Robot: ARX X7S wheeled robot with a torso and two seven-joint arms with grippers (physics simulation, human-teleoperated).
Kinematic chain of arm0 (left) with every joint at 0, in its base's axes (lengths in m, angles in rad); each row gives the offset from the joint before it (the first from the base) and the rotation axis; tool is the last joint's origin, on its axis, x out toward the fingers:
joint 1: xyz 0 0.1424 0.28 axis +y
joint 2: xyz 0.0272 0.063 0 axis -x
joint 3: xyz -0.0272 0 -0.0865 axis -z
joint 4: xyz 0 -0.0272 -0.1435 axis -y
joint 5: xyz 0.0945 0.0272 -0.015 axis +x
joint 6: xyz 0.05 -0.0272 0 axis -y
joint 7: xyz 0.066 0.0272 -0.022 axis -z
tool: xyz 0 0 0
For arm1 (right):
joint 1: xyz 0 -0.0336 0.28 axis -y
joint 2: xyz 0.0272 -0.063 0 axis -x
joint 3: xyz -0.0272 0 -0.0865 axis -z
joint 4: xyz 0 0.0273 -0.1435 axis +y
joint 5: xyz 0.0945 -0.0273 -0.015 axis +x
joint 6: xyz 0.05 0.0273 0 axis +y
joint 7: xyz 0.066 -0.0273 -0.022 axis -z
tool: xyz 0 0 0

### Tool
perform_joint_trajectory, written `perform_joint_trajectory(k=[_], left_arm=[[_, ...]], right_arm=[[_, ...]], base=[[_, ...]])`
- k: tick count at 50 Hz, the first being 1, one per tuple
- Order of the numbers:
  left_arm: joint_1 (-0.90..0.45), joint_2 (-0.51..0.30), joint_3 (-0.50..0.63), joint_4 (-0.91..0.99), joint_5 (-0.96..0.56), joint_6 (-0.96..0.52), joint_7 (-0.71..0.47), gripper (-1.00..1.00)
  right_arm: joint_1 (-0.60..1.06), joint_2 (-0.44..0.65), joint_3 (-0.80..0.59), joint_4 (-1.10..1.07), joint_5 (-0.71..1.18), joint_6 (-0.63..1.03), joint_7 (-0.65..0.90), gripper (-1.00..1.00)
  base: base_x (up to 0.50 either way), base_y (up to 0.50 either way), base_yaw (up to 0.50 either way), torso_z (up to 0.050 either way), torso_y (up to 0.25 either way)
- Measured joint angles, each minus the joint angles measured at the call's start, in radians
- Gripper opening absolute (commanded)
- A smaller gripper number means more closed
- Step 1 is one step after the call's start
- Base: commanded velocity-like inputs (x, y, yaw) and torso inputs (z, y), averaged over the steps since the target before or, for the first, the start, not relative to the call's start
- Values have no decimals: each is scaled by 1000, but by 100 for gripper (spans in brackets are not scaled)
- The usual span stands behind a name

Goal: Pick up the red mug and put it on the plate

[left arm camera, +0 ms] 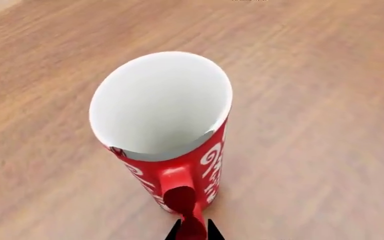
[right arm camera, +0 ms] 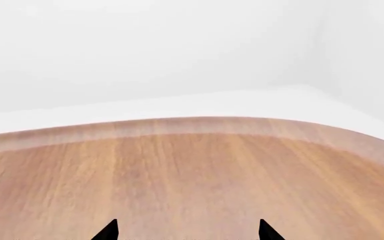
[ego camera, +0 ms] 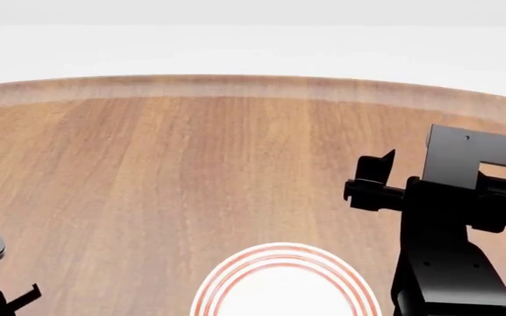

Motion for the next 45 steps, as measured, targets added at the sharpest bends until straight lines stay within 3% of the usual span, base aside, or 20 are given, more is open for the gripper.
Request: perform_joint_trajectory(k=[7, 21, 45], left_arm=[[74, -5, 19, 169, 26, -103, 83, -100], [222, -27, 187, 622, -6, -341, 350, -100], [298, -73, 401, 996, -42, -518, 620, -100]], right_arm=[[1, 0, -2, 8, 4, -5, -1, 100], [0, 0, -8, 19, 8, -11, 0, 100], [6, -2, -21, 46, 14, -24, 2, 100]], base=[[0, 0, 0, 0, 0], [0, 0, 0, 0, 0], [0, 0, 0, 0, 0]])
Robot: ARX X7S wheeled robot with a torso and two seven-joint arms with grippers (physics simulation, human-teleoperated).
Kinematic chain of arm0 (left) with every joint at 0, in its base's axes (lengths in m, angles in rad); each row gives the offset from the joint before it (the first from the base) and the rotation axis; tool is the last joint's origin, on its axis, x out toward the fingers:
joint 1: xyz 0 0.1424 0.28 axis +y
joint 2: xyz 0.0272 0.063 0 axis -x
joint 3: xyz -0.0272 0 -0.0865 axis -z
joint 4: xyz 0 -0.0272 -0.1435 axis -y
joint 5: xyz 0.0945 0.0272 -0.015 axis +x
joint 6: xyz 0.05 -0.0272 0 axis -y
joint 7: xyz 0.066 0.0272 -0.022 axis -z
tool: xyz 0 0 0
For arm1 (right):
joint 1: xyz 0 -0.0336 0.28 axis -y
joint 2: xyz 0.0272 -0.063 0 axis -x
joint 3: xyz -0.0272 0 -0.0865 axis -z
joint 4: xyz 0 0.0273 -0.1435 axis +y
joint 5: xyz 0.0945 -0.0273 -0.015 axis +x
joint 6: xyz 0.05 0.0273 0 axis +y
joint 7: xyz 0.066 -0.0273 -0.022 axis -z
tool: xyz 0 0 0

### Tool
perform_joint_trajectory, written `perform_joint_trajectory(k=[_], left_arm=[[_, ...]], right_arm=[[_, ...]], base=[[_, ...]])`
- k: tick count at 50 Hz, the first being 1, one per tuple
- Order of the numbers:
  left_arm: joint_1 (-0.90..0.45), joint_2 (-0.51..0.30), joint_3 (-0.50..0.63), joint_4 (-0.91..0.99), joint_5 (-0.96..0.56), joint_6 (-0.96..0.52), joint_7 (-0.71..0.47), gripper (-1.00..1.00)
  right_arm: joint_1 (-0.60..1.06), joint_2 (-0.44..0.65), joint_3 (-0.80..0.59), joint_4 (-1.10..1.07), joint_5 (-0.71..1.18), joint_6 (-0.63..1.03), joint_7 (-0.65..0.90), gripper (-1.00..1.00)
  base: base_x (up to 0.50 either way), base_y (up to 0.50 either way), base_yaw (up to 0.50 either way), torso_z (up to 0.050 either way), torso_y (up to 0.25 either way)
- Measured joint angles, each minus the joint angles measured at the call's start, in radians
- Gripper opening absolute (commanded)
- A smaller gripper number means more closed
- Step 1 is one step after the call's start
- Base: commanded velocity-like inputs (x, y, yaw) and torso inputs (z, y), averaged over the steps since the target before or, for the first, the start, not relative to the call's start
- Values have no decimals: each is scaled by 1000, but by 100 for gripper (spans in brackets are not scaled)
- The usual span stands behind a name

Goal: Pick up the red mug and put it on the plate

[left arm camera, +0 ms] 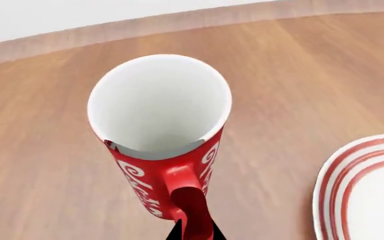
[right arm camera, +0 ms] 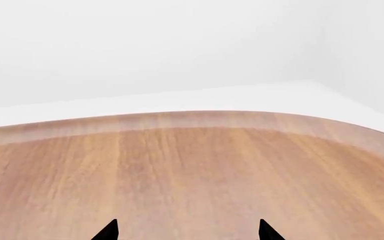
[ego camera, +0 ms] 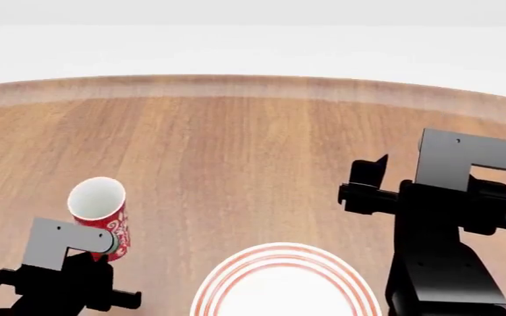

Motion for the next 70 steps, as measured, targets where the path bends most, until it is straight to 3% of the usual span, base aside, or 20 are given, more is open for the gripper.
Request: perform_joint_trajectory(k=[23, 48, 70], left_arm=[[-68, 42, 191, 9, 26, -3, 139, -100], [-117, 73, 325, 52, -4, -62, 268, -100], [-204, 144, 406, -142, -7, -7, 353, -100]], right_arm=[[6, 3, -2, -13, 16, 11, 6, 100], [9, 5, -5, 1, 28, 0, 7, 100], [8, 10, -3, 0, 42, -2, 10, 100]], base=[[0, 0, 0, 0, 0], [0, 0, 0, 0, 0], [0, 0, 0, 0, 0]])
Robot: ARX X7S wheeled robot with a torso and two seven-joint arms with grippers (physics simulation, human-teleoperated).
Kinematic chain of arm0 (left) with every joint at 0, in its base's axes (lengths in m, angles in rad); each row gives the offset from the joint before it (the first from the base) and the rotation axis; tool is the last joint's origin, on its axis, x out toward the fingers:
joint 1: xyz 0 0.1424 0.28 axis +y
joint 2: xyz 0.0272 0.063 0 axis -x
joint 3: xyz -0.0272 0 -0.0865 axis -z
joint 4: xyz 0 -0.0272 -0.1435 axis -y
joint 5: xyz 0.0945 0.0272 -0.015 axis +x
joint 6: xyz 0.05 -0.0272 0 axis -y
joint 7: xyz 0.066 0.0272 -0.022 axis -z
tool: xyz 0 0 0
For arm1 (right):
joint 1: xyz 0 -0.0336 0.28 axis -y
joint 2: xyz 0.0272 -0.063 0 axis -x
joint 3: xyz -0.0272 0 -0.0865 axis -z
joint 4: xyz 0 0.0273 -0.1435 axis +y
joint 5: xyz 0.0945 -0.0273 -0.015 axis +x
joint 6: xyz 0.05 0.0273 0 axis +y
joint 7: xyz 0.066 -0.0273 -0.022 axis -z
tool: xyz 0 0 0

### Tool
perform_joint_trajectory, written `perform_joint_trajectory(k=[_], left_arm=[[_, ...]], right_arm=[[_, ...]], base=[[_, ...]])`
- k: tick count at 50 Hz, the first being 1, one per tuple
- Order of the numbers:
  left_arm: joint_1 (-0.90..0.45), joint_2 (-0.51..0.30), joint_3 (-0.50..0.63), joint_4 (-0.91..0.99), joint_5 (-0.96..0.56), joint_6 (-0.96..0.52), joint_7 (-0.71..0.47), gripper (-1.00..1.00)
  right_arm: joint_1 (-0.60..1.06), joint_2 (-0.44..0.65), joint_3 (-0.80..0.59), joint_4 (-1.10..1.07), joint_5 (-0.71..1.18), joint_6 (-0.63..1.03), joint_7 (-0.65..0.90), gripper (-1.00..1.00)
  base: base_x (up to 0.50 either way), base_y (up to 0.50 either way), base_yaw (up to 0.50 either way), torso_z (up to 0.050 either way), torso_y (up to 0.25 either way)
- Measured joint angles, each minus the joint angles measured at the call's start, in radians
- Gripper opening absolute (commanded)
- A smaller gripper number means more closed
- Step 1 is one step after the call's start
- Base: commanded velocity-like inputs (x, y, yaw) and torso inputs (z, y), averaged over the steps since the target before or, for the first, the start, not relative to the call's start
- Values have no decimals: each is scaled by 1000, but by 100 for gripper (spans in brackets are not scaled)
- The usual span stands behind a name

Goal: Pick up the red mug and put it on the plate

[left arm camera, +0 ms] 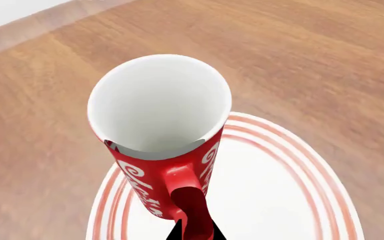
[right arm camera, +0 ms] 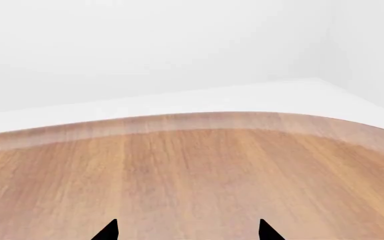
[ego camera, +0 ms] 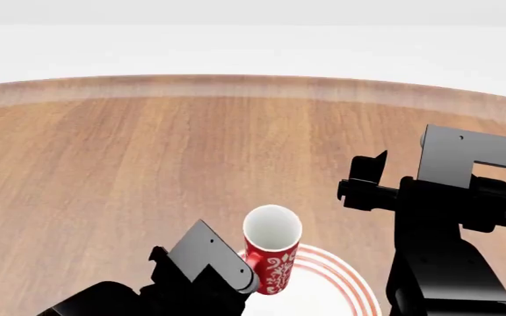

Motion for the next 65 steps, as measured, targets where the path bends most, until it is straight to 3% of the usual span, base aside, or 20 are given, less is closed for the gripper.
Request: perform_joint_trajectory(k=[11, 26, 34, 46, 65], left_arm=[[-80, 46, 108, -204, -76, 106, 15, -100], [-250, 66, 595, -422, -551, 305, -74, -100], [-300, 70, 749, -464, -698, 346, -112, -100], [-328, 71, 838, -496, -782, 344, -123, -100], [-333, 72, 869, -533, -829, 282, -81, -100]], right_arm=[[-1, 2, -1, 1, 5, -4, 1, 100], [-2, 2, -5, 24, 8, -24, -3, 100], [-1, 2, -7, 40, 10, -35, -5, 100], [-5, 4, -8, 51, 13, -46, -5, 100], [-8, 4, -15, 71, 16, -67, -6, 100]], base=[[0, 0, 0, 0, 0], [0, 0, 0, 0, 0], [0, 0, 0, 0, 0], [0, 0, 0, 0, 1], [0, 0, 0, 0, 0]])
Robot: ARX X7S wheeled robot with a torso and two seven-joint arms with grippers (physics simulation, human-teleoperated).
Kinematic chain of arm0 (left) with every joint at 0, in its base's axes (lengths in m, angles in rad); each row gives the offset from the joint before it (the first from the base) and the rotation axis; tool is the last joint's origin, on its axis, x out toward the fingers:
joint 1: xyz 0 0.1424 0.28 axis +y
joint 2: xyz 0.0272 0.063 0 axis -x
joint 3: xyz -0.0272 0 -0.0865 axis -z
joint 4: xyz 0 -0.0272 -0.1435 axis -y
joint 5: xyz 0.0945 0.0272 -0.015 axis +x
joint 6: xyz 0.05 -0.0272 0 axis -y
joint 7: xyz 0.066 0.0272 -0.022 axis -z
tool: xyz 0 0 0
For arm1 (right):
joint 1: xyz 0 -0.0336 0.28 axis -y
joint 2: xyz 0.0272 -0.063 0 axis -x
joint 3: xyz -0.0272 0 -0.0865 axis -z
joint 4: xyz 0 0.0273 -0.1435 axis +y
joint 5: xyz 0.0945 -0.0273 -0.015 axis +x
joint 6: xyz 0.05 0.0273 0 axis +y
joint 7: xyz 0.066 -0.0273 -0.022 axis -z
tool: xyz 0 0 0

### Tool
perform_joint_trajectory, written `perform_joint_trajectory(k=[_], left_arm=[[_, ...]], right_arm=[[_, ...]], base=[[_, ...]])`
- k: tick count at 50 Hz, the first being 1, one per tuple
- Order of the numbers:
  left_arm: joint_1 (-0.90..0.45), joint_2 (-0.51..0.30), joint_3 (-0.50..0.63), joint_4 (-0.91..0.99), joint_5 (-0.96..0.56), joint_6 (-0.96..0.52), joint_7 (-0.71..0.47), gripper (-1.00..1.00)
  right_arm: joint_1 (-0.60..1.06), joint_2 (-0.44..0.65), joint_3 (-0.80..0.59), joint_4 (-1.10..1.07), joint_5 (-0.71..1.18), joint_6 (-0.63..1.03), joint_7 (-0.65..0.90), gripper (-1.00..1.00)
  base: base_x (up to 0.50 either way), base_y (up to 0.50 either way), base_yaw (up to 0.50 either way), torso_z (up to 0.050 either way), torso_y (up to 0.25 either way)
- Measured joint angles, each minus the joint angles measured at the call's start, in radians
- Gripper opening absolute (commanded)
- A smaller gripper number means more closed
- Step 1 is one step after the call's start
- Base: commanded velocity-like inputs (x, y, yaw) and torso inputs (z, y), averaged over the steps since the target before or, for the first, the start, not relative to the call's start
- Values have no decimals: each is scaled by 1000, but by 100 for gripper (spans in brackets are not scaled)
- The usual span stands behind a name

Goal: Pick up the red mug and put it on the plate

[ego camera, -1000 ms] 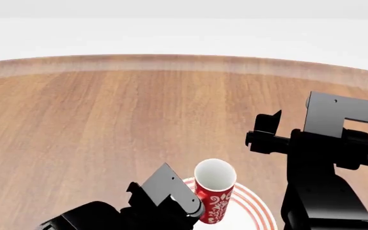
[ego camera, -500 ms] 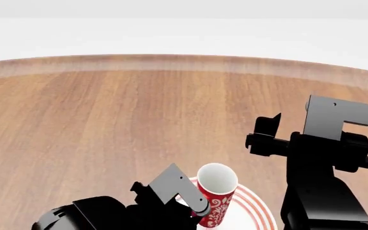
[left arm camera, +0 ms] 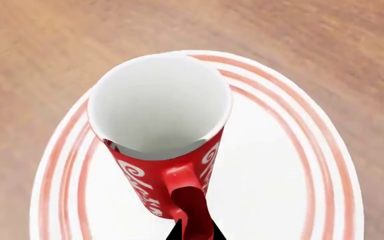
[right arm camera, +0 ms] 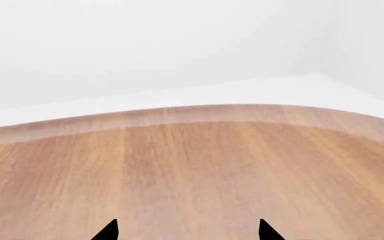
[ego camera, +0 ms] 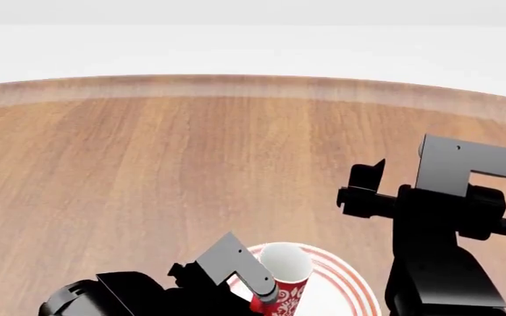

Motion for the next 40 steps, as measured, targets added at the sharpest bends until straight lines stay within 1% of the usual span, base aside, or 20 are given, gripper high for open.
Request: perform_joint_trajectory(k=[15, 16, 40], left_arm=[[-1, 1, -36, -7, 8, -31, 10, -100], [-1, 1, -38, -6, 10, -33, 10, 100], [13, 1, -10, -20, 22, -68, 6, 100]], right_arm=[[2, 0, -4, 20, 3, -14, -2, 100], [2, 0, -5, 21, 3, -15, -2, 100], [1, 4, -9, 21, 12, -18, 2, 100]], base=[[0, 0, 0, 0, 0], [0, 0, 0, 0, 0], [0, 0, 0, 0, 0]])
